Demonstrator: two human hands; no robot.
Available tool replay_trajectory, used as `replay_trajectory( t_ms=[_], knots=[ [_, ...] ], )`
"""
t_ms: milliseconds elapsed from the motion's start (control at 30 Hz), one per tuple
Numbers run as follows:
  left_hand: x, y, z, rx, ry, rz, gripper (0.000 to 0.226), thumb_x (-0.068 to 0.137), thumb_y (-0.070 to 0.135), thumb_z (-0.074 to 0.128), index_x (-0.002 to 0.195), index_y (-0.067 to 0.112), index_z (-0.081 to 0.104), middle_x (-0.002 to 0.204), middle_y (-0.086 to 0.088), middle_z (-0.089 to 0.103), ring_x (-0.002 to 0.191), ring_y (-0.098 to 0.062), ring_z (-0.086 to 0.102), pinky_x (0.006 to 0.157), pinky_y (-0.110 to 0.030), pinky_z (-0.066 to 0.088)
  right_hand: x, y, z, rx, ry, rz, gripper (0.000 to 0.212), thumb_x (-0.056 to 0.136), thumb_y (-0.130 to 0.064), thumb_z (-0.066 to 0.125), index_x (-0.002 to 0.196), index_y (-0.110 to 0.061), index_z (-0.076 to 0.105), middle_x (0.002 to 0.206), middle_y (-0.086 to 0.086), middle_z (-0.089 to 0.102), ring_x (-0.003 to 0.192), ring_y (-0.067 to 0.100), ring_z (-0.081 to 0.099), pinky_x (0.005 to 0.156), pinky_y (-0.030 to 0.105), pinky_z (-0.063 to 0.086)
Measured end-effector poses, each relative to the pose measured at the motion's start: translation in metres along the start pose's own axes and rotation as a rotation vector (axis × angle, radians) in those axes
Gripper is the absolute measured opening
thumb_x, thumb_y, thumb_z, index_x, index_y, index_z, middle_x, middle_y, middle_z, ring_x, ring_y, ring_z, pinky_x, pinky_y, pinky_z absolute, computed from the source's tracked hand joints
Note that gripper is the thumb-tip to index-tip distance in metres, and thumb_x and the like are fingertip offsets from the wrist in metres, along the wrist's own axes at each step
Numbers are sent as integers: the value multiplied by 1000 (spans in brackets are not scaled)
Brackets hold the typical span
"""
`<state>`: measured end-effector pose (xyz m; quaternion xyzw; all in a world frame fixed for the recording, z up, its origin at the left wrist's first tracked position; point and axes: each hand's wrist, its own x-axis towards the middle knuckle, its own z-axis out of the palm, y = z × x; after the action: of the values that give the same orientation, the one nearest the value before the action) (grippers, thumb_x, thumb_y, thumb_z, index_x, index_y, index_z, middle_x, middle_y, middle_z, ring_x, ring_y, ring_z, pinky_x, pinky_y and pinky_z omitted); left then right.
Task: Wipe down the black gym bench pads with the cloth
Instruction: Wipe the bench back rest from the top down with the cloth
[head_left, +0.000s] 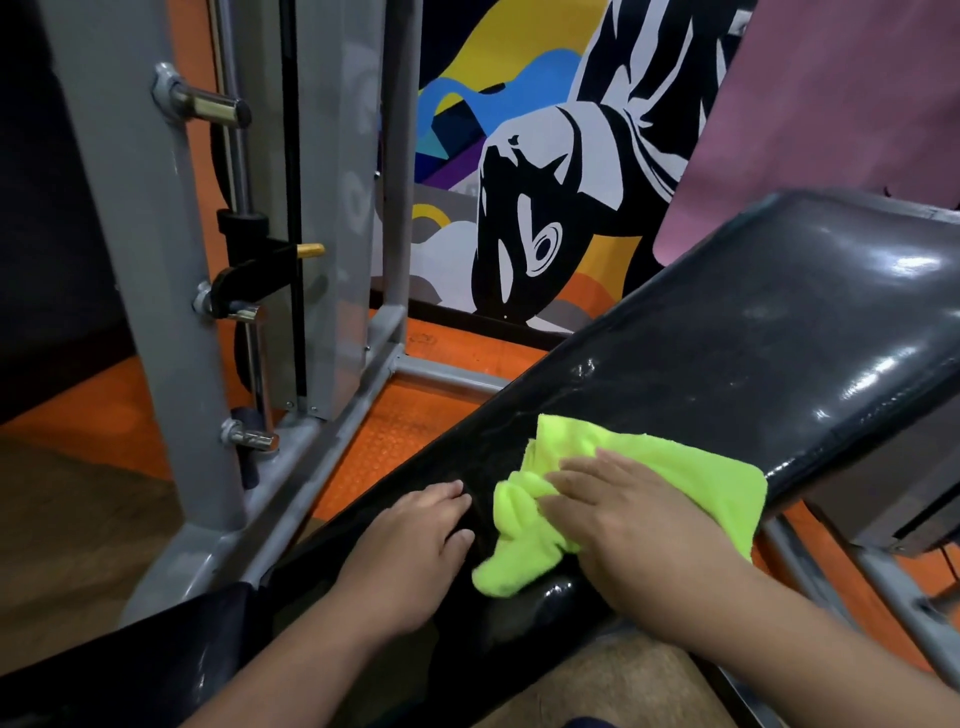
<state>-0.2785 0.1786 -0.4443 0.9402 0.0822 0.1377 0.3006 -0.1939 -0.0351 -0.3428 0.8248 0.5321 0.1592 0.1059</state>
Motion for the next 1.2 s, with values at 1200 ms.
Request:
replay_trajectory(
  t_ms=[1200],
  knots=[
    [-1, -2, 4, -30, 21, 5, 50, 98, 43, 45, 146, 33, 37, 155, 21, 27, 143, -2, 21, 117, -27, 22, -6, -1, -4, -27, 39, -41, 41, 64, -23, 73, 105, -28, 73, 112, -5, 71, 115, 18, 64, 106, 40, 42]
  ],
)
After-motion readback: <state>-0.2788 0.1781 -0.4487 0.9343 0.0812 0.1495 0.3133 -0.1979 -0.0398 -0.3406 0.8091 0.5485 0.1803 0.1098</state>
